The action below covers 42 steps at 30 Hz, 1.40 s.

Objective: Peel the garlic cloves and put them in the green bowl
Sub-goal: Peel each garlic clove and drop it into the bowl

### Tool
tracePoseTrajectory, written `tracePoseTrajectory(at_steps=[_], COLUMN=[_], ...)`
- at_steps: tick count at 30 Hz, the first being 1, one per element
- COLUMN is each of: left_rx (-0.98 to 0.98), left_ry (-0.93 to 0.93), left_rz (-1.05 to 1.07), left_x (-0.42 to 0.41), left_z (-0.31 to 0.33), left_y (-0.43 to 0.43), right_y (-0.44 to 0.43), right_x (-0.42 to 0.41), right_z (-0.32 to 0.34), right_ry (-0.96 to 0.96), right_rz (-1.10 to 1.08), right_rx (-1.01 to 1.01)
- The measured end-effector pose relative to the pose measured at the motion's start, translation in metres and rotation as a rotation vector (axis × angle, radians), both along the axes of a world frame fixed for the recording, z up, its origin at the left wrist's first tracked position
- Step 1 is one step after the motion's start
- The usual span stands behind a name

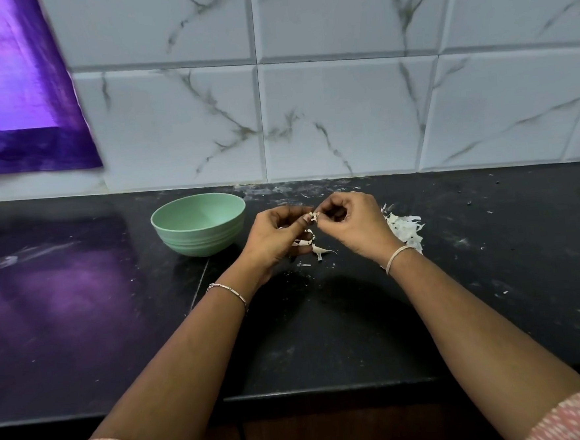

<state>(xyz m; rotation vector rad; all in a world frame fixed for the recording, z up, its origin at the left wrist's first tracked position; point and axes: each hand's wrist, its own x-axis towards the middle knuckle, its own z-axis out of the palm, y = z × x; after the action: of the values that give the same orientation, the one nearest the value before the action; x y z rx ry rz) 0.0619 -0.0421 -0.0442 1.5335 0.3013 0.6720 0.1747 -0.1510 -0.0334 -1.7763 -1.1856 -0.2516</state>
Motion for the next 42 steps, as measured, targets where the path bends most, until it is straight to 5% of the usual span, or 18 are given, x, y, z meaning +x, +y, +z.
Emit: tracePoseTrajectory(at_steps=[9, 22, 26, 34, 42], left_rx=[-0.06, -0.159, -0.174, -0.155, -0.162], left_ry=[0.003, -0.035, -0.036, -0.029, -0.022], left_rz=[0.006, -0.004, -0.042, -0.109, -0.084], left_x=[0.0, 0.0, -0.001, -0.002, -0.002], left_z=[0.0, 0.006, 0.005, 0.001, 0.001], left_y=[0.0, -0.002, -0.001, -0.001, -0.002], right_y=[-0.001, -0.001, -0.008, -0.052, -0.058], right_x=[0.001, 0.006, 0.017, 0.065, 0.067], right_z=[-0.001, 0.002, 0.007, 0.01, 0.009], right_ry=[-0.105, 0.17, 0.166, -0.019, -0.021], right_rz=[0.046, 0.048, -0.1, -0.474, -0.633], right_rx=[-0.037, 0.06, 0.087, -0.389, -0.333])
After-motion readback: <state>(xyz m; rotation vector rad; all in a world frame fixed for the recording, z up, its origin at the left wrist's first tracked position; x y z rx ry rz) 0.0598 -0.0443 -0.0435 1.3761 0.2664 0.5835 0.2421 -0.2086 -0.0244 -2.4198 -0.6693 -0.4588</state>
